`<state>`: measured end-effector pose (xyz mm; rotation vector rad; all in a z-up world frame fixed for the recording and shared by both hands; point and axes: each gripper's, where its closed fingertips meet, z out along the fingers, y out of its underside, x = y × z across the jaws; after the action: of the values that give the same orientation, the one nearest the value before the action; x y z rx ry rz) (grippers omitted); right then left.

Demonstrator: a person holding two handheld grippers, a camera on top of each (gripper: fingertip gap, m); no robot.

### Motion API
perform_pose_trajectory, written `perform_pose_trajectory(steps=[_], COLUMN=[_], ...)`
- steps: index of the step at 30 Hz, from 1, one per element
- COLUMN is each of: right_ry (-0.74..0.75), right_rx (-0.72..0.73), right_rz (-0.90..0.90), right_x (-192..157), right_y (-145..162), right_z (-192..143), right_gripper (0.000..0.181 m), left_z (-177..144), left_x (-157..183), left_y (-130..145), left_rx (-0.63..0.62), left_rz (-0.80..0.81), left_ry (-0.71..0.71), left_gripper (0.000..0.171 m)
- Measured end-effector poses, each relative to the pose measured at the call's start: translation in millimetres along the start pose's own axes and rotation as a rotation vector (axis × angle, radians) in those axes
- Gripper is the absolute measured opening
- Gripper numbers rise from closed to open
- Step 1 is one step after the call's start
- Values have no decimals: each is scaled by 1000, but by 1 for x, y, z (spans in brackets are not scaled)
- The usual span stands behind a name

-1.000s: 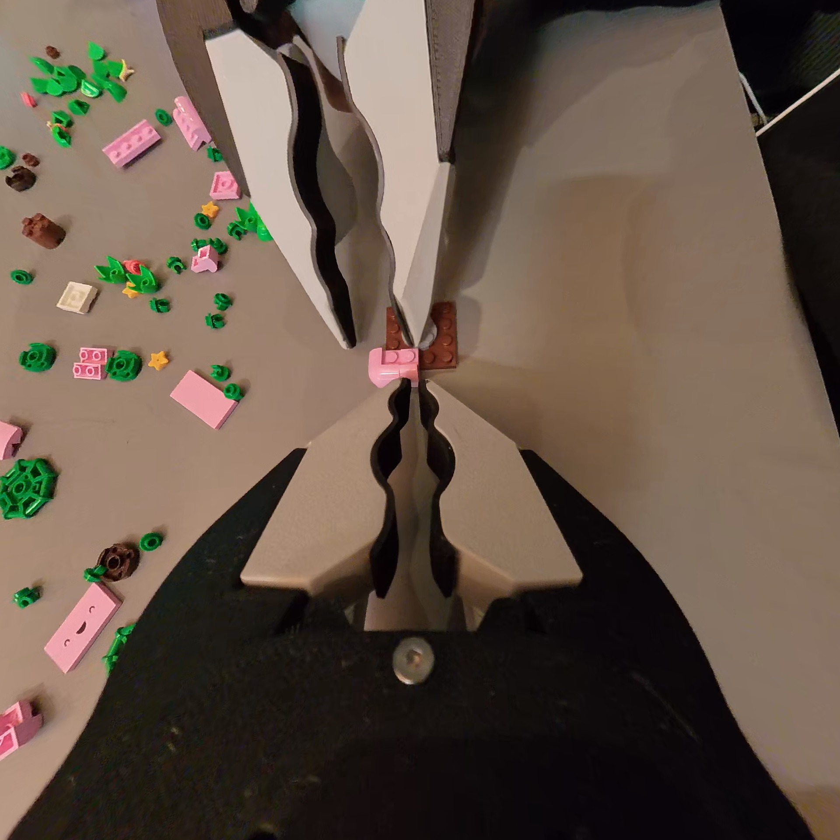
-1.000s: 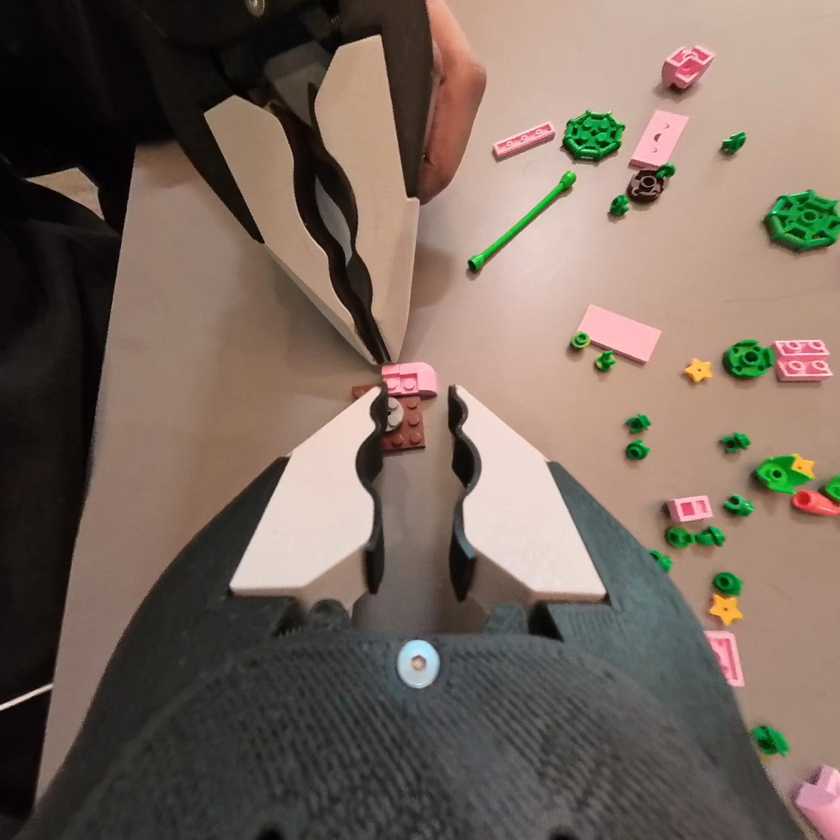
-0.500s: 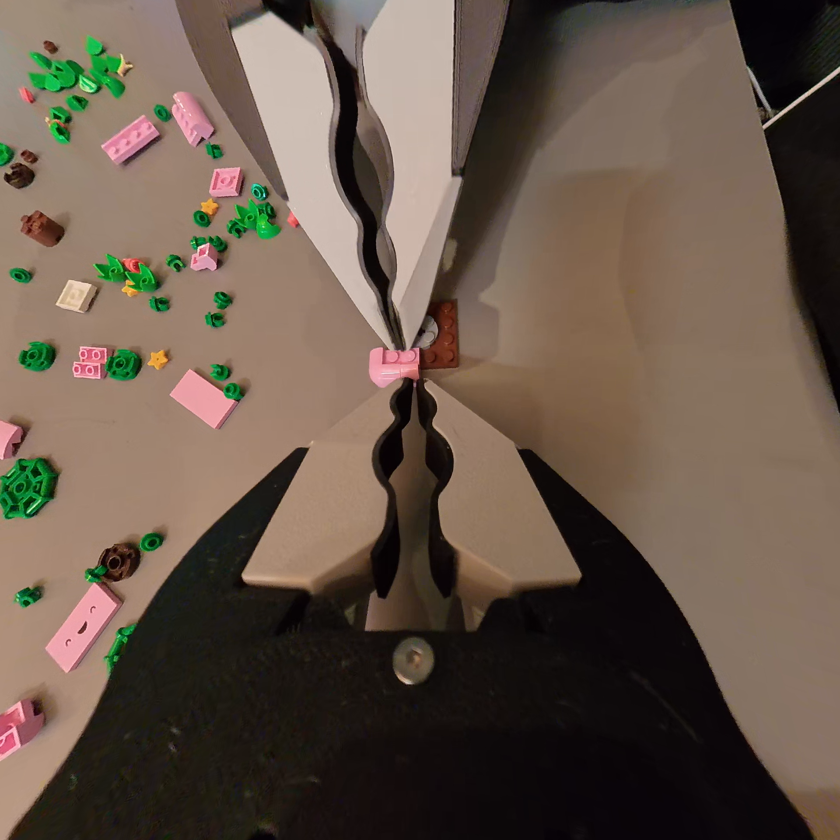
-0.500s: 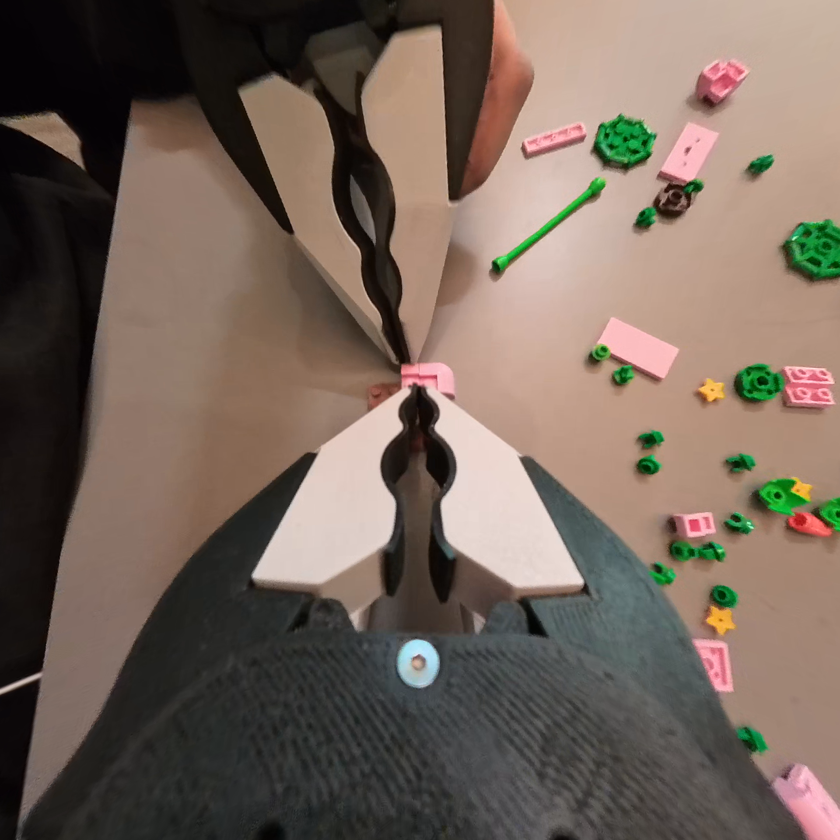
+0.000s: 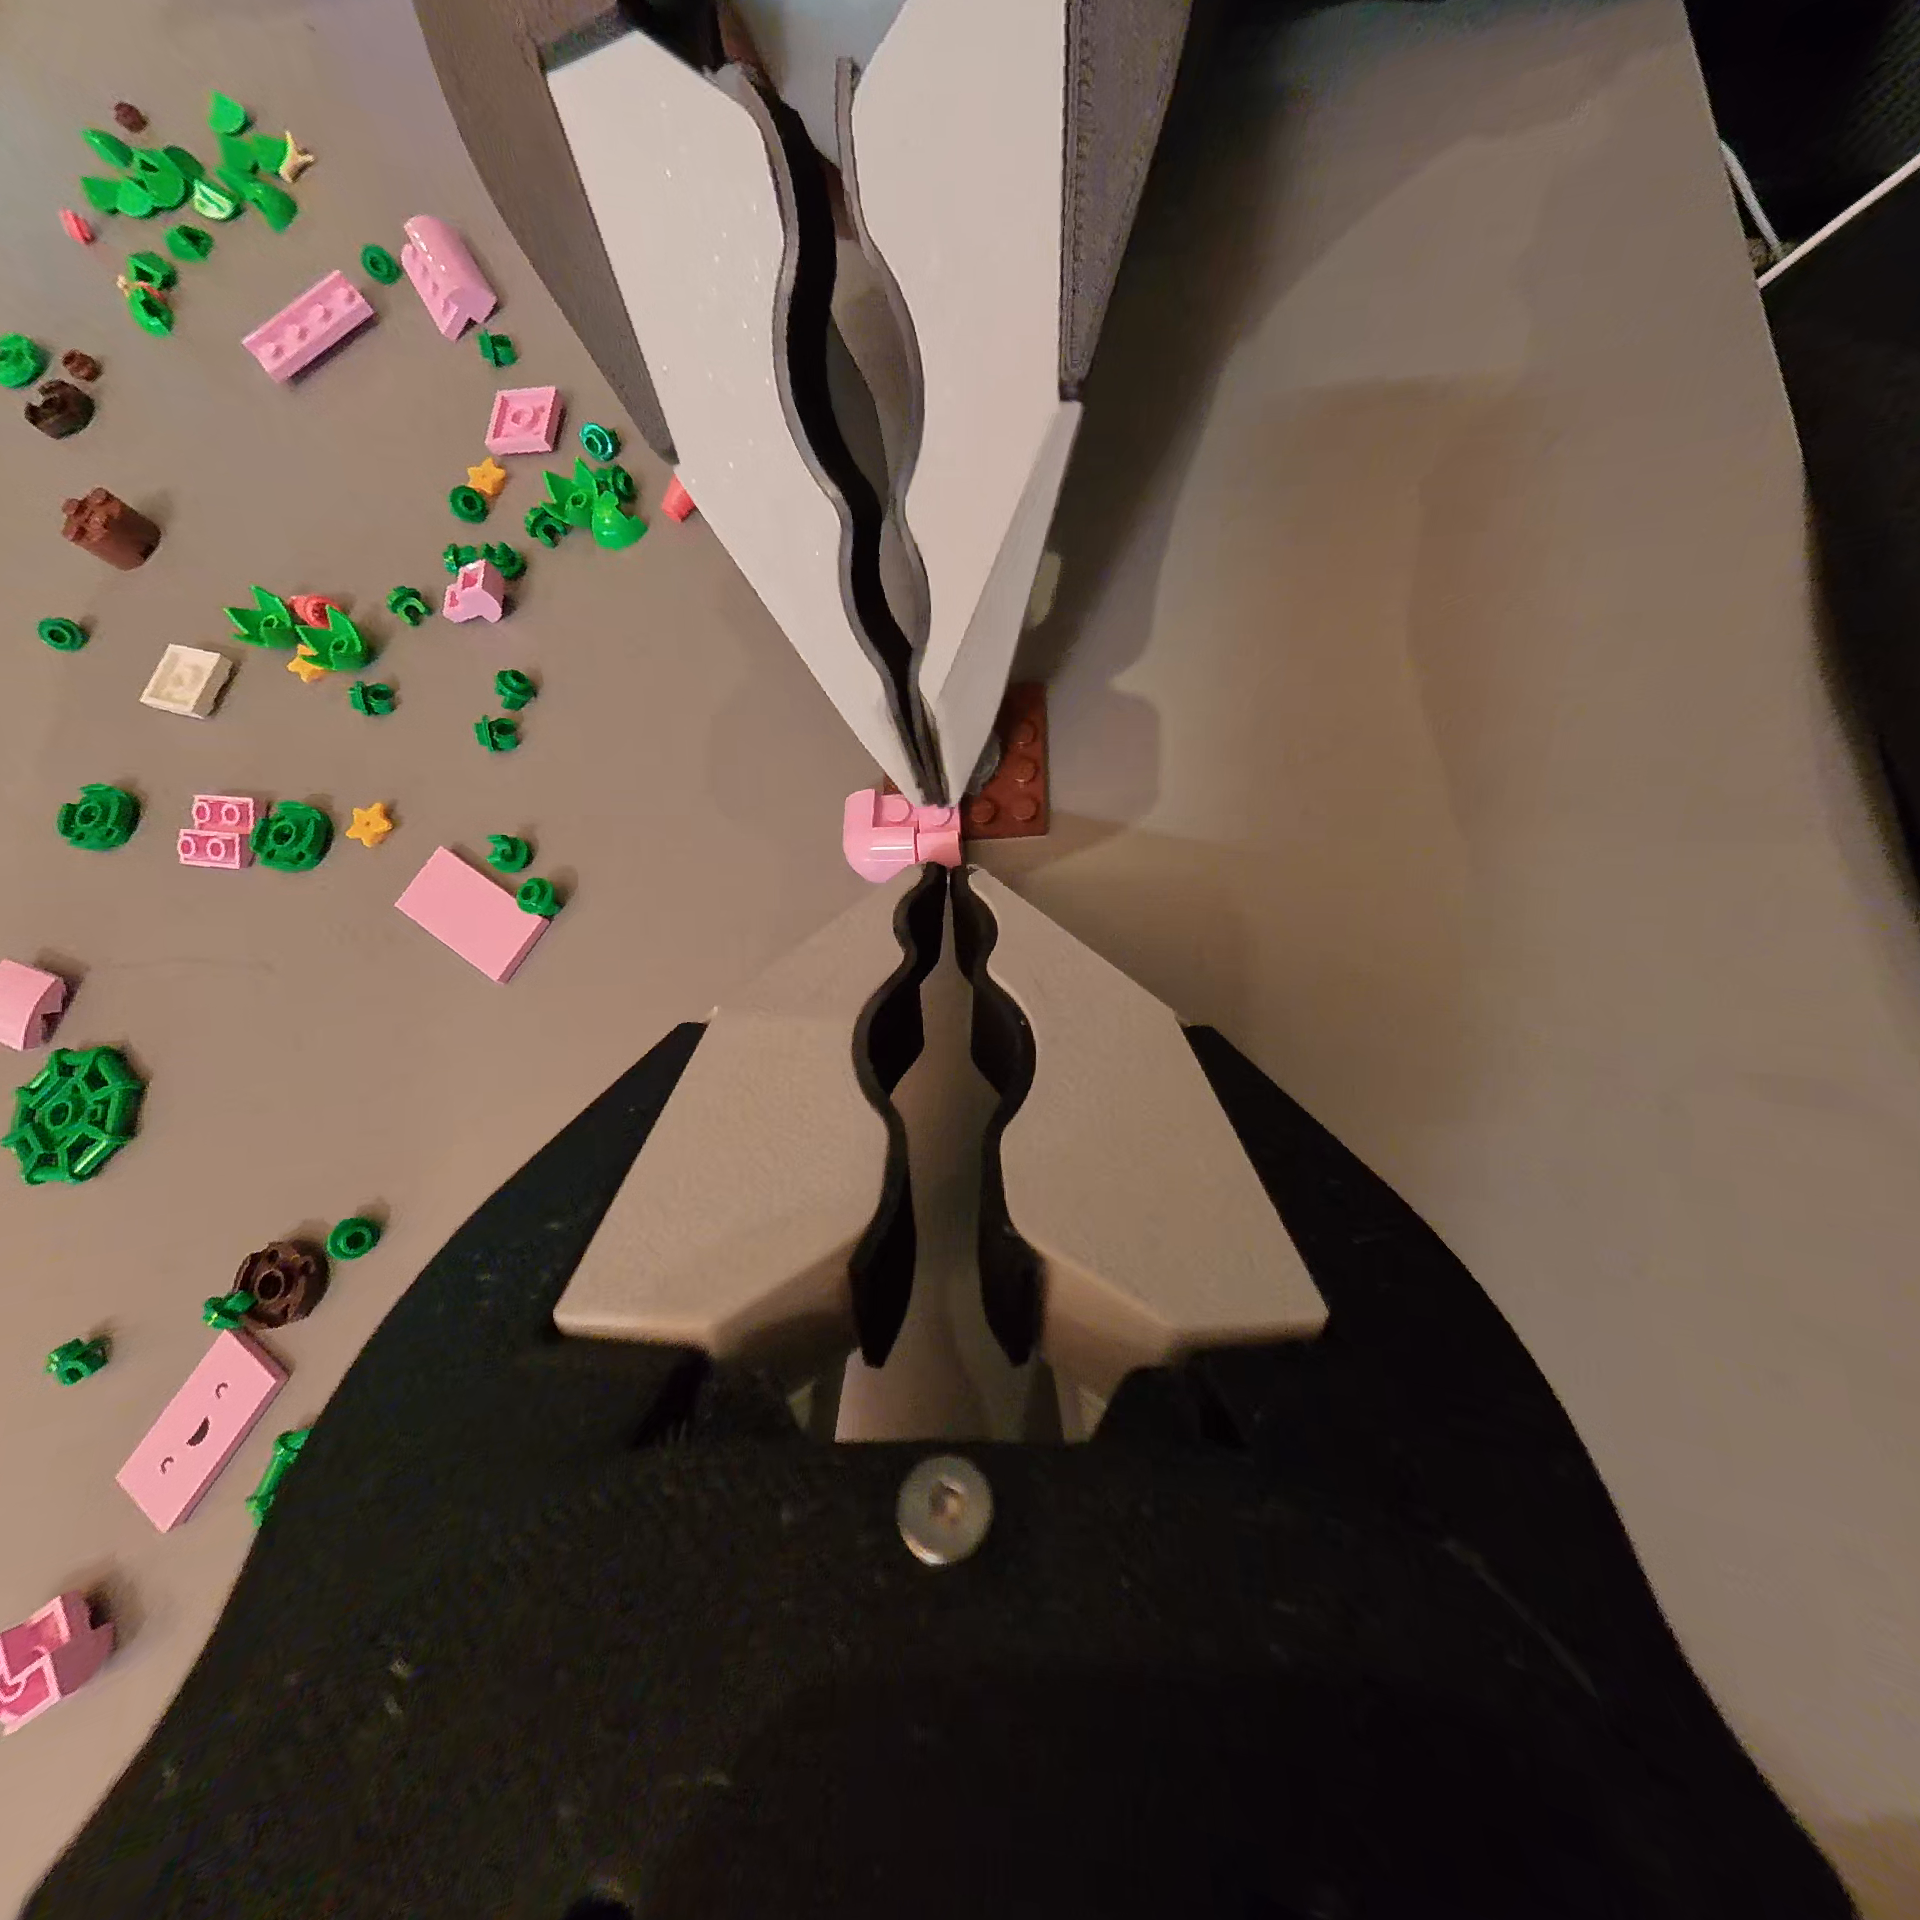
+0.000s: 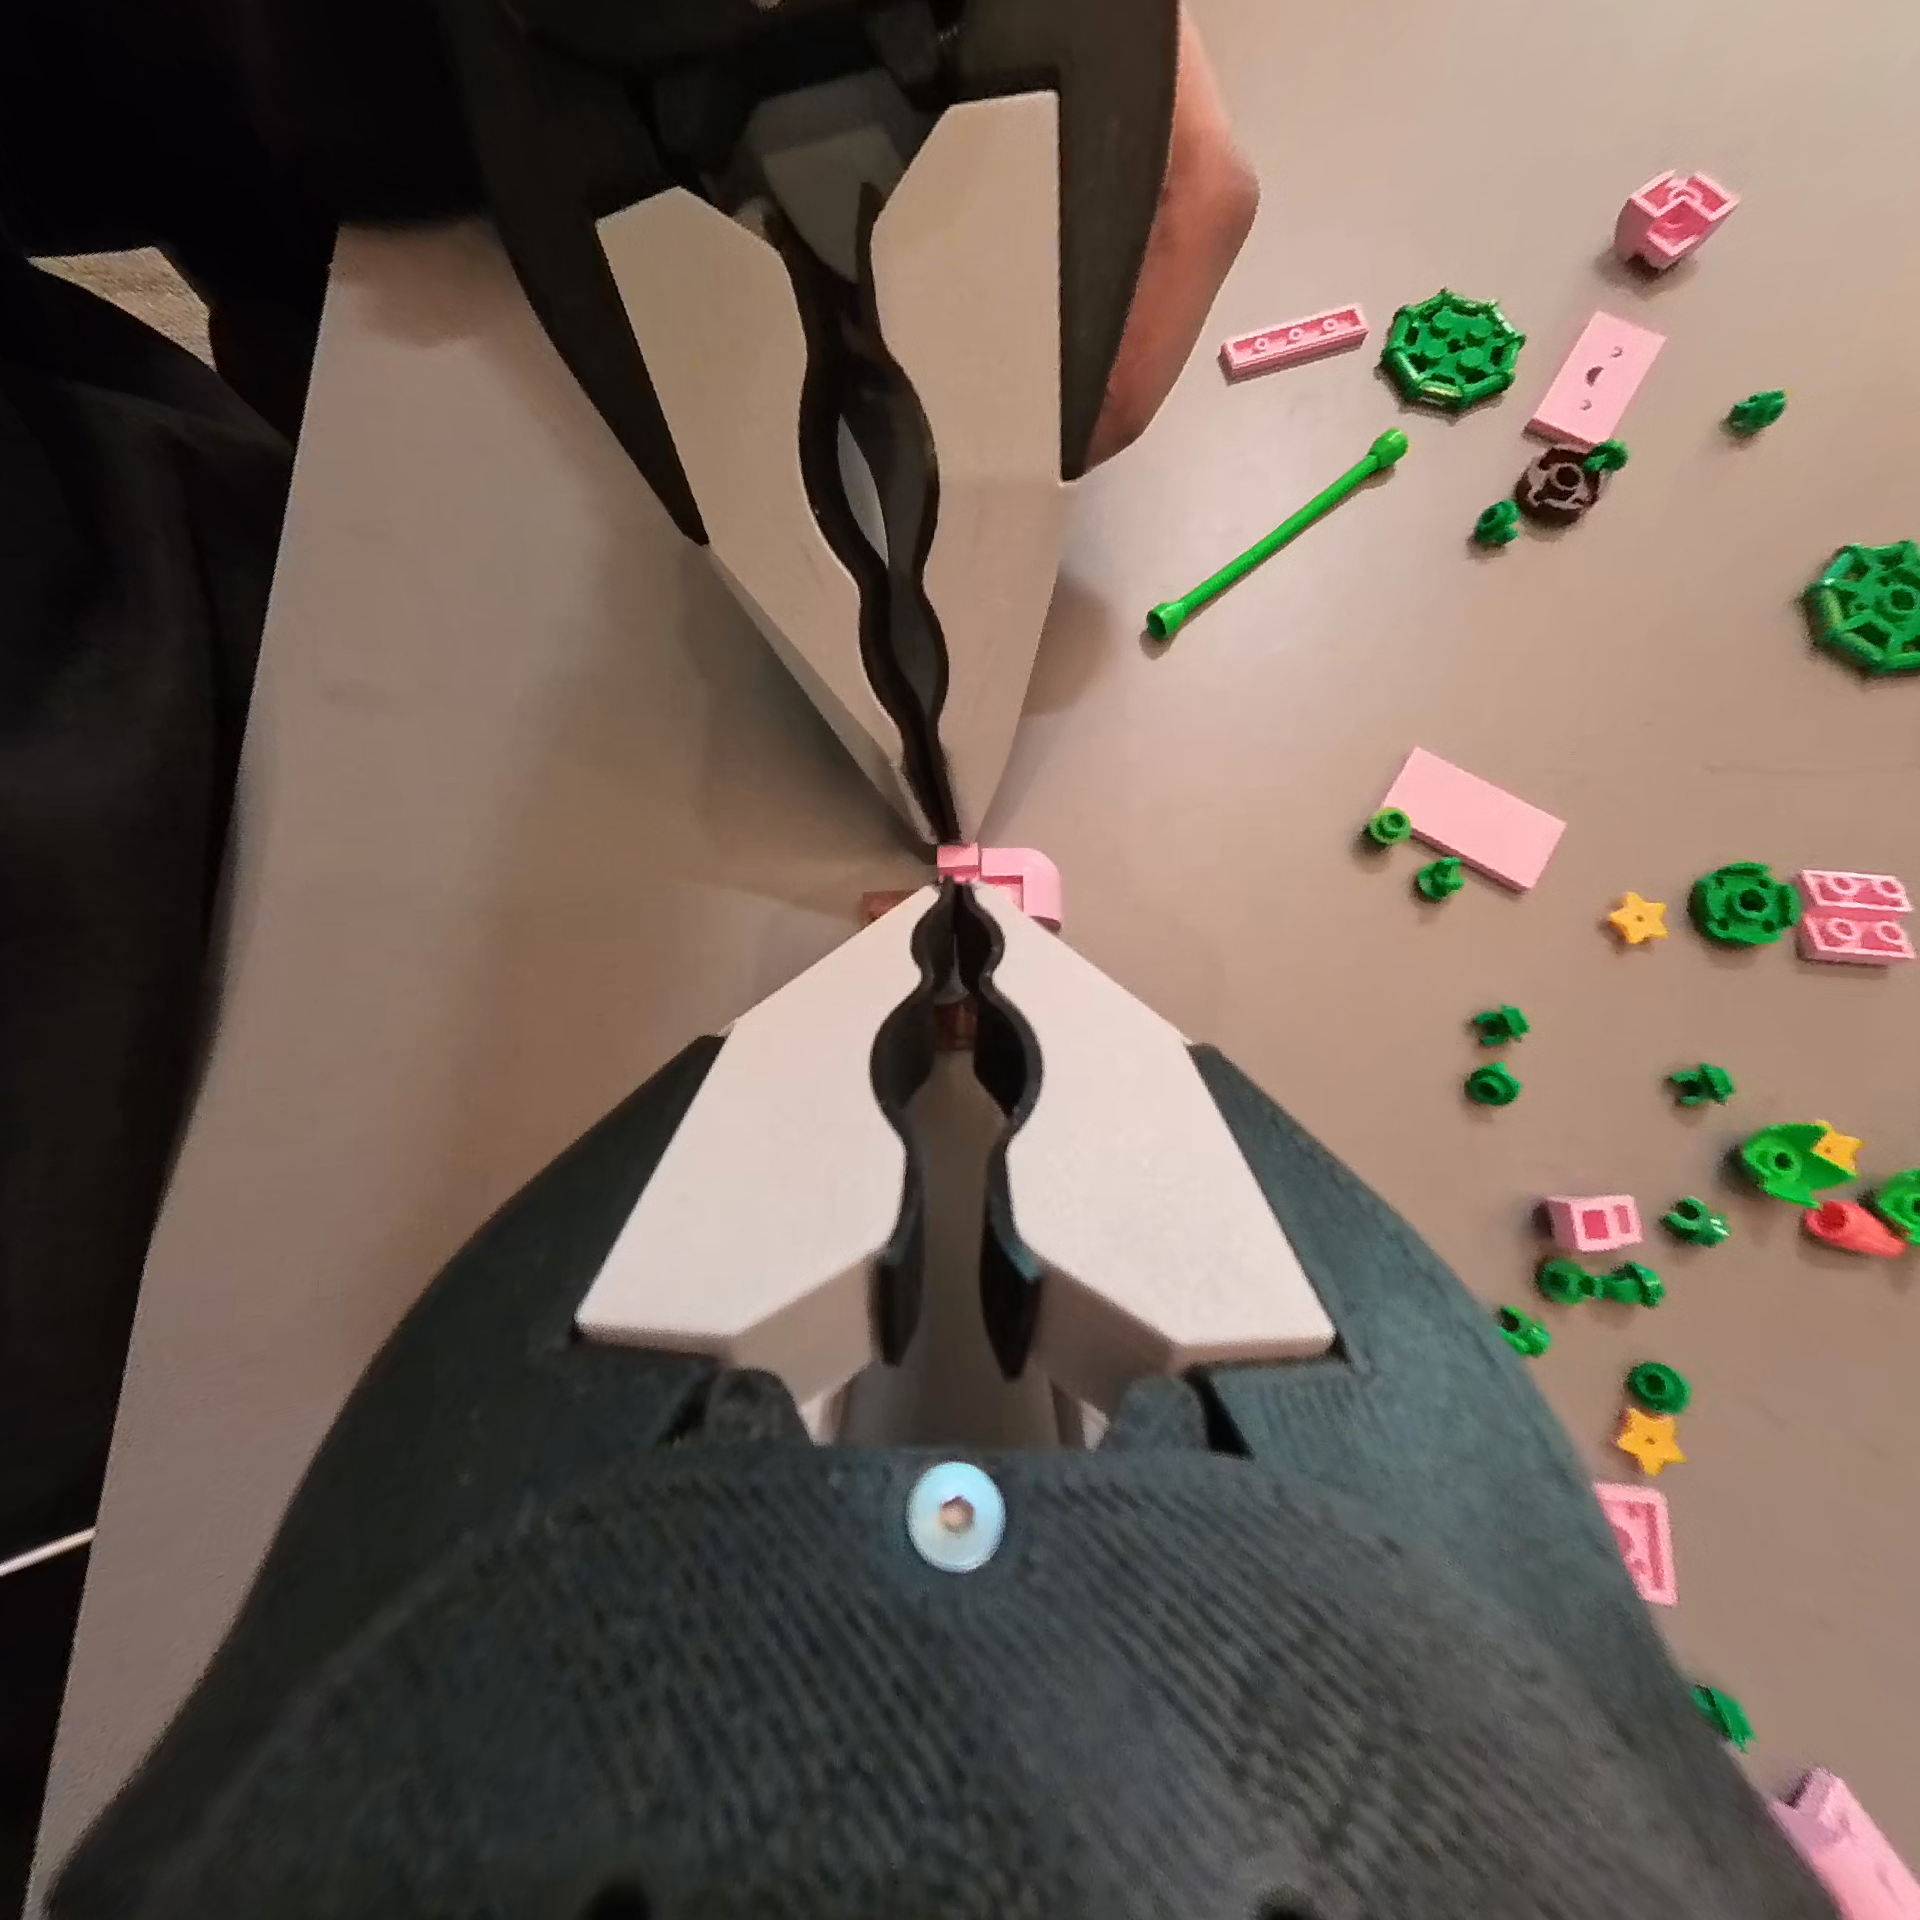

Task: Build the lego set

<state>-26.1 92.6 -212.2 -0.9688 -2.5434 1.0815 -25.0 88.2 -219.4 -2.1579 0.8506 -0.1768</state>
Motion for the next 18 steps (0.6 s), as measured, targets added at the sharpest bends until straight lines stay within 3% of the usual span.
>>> perform_pose_trajectory(steps=[18], right_ry=[22], right_rx=[-16], right_rz=[-27], right_x=[0], right_y=[0], right_z=[-1], right_gripper=[0], left_z=[1], left_x=[-4], left_y=[-1], left_rx=[-2], left_rz=[-6], left_ry=[-21], left_gripper=[0])
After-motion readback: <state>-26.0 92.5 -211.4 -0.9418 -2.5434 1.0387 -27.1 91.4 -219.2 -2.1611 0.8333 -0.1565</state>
